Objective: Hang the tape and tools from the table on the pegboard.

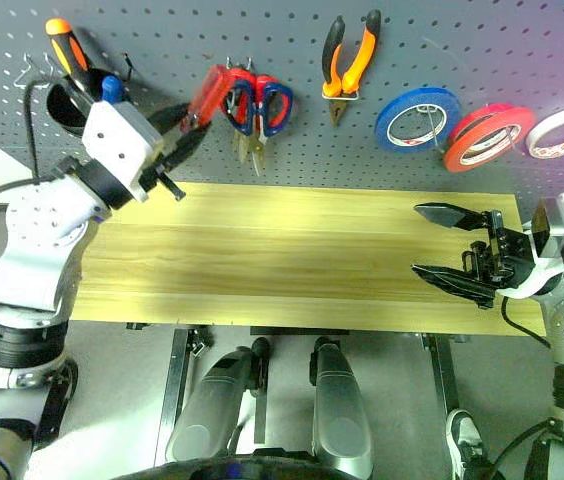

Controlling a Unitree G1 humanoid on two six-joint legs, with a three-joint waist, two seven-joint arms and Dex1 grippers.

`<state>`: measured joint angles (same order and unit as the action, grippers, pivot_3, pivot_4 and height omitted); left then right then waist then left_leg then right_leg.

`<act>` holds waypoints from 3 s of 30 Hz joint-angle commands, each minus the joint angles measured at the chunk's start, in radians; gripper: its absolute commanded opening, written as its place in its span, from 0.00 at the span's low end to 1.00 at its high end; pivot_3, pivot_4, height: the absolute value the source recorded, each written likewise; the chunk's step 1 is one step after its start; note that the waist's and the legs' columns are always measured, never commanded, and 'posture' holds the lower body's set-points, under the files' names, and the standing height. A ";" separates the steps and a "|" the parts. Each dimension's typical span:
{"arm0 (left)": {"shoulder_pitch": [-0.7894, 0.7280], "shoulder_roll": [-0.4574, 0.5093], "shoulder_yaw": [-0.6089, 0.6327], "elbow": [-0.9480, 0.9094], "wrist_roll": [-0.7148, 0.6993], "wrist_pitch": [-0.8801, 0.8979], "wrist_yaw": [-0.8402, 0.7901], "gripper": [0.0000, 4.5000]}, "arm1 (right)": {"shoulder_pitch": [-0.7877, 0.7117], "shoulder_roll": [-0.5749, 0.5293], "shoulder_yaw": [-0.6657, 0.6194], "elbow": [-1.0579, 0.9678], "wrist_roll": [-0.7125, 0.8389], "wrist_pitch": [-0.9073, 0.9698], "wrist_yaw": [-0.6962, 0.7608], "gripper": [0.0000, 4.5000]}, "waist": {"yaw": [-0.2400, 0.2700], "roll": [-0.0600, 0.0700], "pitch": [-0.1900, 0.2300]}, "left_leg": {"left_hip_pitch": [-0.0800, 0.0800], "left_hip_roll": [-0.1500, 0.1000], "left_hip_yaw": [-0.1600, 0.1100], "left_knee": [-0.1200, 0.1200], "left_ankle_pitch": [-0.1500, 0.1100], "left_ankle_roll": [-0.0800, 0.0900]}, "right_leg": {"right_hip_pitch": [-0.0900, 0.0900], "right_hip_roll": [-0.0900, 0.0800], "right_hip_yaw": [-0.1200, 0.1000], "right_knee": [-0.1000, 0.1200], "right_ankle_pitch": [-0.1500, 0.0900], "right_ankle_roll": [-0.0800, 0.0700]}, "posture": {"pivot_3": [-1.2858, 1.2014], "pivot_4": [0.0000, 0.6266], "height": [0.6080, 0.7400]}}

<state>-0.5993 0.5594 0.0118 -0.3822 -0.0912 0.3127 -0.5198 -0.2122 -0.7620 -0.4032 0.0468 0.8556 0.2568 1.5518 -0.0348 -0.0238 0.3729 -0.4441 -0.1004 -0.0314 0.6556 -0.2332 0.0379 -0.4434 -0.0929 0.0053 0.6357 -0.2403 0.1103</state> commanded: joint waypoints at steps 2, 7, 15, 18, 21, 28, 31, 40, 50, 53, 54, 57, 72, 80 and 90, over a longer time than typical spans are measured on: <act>-0.064 -0.014 0.016 -0.018 -0.003 -0.001 0.020 0.18 | -0.027 0.006 -0.020 0.020 -0.003 -0.030 0.012 1.00 | 0.001 0.000 -0.001 | 0.000 0.000 0.000 0.004 0.000 0.000 | 0.000 -0.002 -0.005 0.003 0.000 0.000 | 0.48 0.43 0.83; -0.115 -0.016 0.028 0.024 0.012 0.001 0.040 0.18 | -0.046 0.008 -0.026 0.041 0.002 -0.027 0.014 1.00 | 0.004 0.000 -0.006 | 0.000 -0.003 0.000 0.010 0.000 0.000 | 0.000 -0.005 -0.008 0.012 0.000 -0.001 | 0.48 0.42 0.83; -0.310 -0.030 0.043 0.170 0.018 -0.009 0.082 0.18 | -0.052 0.008 -0.031 0.058 0.014 -0.008 0.017 1.00 | 0.021 0.000 -0.012 | 0.001 -0.003 -0.001 0.012 0.003 -0.004 | 0.000 -0.005 -0.008 0.014 0.004 -0.002 | 0.48 0.39 0.83; -0.330 -0.037 0.045 0.182 0.010 -0.006 0.087 0.18 | -0.047 0.007 -0.030 0.055 0.008 -0.010 0.018 1.00 | 0.020 0.000 -0.015 | 0.001 -0.003 0.000 0.012 0.003 -0.004 | 0.000 -0.005 -0.008 0.014 0.004 -0.002 | 0.48 0.39 0.83; -0.338 -0.044 0.043 0.184 0.003 0.003 0.088 0.18 | -0.044 0.005 -0.033 0.056 0.006 -0.011 0.017 1.00 | 0.018 0.000 -0.017 | 0.001 -0.003 0.000 0.012 0.003 -0.004 | -0.001 -0.004 -0.008 0.014 0.004 -0.002 | 0.48 0.39 0.83; -0.412 -0.065 0.070 0.167 -0.048 0.108 0.106 0.18 | -0.051 0.000 -0.024 0.093 -0.015 -0.021 0.026 1.00 | 0.020 -0.001 -0.021 | 0.001 -0.003 0.000 0.014 0.003 -0.004 | 0.000 -0.004 -0.009 0.015 0.004 -0.002 | 0.48 0.39 0.83; -0.427 -0.051 0.079 0.156 -0.049 0.134 0.111 0.18 | -0.059 0.002 -0.020 0.107 -0.023 -0.027 0.031 1.00 | 0.020 -0.001 -0.023 | 0.001 -0.003 0.000 0.014 0.003 -0.004 | 0.000 -0.004 -0.009 0.015 0.004 -0.002 | 0.49 0.38 0.83; -0.349 -0.016 0.114 0.058 -0.076 0.234 0.123 0.18 | -0.092 0.005 -0.003 0.156 -0.052 -0.036 0.053 1.00 | 0.019 0.000 -0.028 | 0.001 -0.003 0.000 0.014 0.003 -0.004 | 0.000 -0.004 -0.009 0.016 0.004 -0.002 | 0.49 0.40 0.83; -0.431 0.020 0.107 0.072 -0.070 0.266 0.121 0.18 | -0.103 0.017 0.013 0.183 -0.072 -0.052 0.061 1.00 | 0.022 0.000 -0.028 | 0.000 -0.002 -0.001 0.025 0.002 -0.003 | 0.001 -0.004 -0.009 0.022 0.005 -0.001 | 0.50 0.41 0.83; -0.387 0.037 0.118 0.054 -0.072 0.275 0.119 0.18 | -0.098 0.013 0.010 0.177 -0.070 -0.051 0.061 1.00 | 0.021 0.000 -0.028 | 0.001 -0.002 -0.001 0.025 0.002 -0.003 | 0.001 -0.004 -0.009 0.024 0.005 -0.001 | 0.50 0.42 0.83; -0.367 0.043 0.119 0.050 -0.066 0.272 0.119 0.18 | -0.096 0.012 0.010 0.173 -0.069 -0.050 0.061 1.00 | 0.020 0.000 -0.028 | 0.001 -0.002 -0.001 0.025 0.002 -0.003 | 0.001 -0.004 -0.009 0.025 0.005 -0.001 | 0.50 0.42 0.83; -0.340 0.053 0.131 0.047 -0.067 0.271 0.127 0.18 | -0.089 0.010 0.008 0.169 -0.069 -0.048 0.060 1.00 | 0.021 0.000 -0.028 | 0.001 -0.002 0.000 0.025 0.002 -0.003 | 0.000 -0.004 -0.009 0.025 0.005 -0.001 | 0.50 0.42 0.83; -0.114 0.065 0.121 -0.018 -0.034 0.236 0.143 0.18 | -0.083 0.008 0.008 0.165 -0.073 -0.040 0.049 1.00 | 0.023 0.000 -0.028 | 0.001 -0.002 0.000 0.027 0.002 -0.002 | 0.000 -0.005 -0.009 0.026 0.005 -0.001 | 0.50 0.44 0.83; -0.086 0.043 0.175 0.005 -0.054 0.209 0.161 0.63 | -0.076 0.006 0.006 0.159 -0.074 -0.036 0.042 1.00 | 0.022 0.000 -0.028 | 0.001 -0.002 0.000 0.027 0.001 -0.003 | 0.000 -0.005 -0.009 0.026 0.005 -0.001 | 0.50 0.45 0.83; -0.122 0.014 0.174 -0.003 -0.069 0.207 0.186 0.99 | -0.079 0.007 0.006 0.166 -0.074 -0.038 0.040 1.00 | 0.022 0.000 -0.028 | 0.001 -0.002 0.000 0.027 0.001 -0.003 | 0.000 -0.005 -0.009 0.026 0.005 -0.001 | 0.50 0.45 0.83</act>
<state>-0.6881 0.5713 0.1664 -0.3518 -0.1611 0.5398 -0.3477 -0.2951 -0.7462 -0.3690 0.2297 0.7688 0.2210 1.5903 -0.0123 -0.0235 0.3447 -0.4434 -0.1025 -0.0316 0.6822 -0.2318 0.0353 -0.4431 -0.0981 -0.0032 0.6615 -0.2352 0.1092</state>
